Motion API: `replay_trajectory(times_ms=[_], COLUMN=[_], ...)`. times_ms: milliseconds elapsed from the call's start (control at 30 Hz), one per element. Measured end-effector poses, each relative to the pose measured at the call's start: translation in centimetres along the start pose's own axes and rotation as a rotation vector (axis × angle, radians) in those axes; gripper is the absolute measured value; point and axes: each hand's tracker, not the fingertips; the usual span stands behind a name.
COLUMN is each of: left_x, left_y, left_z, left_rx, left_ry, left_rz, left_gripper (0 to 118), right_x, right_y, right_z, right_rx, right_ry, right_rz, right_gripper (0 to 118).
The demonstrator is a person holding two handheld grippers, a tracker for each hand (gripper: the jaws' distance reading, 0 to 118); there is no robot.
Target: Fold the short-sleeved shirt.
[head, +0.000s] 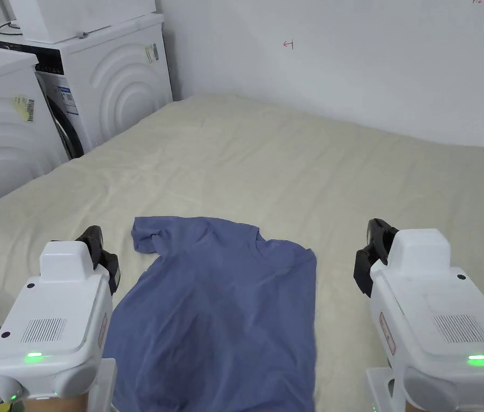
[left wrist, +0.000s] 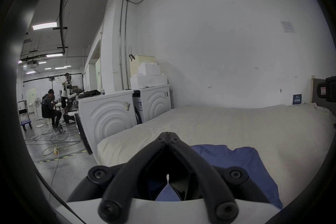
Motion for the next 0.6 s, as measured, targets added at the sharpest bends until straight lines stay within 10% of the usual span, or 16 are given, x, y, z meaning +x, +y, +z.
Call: replay_trajectory(times_ms=[600], left_x=[7.6], left_y=[-3.4], left_z=[-14.2], left_rx=[-0.612], left_ry=[-0.286], left_rz=[0.107], left_gripper=[8], right_x=[5.2], right_y=[-1.9], right_z=[-1.6], right_rx=[-0.053], right_ry=[-0.102], right_rz=[-0.003], right_gripper=[0])
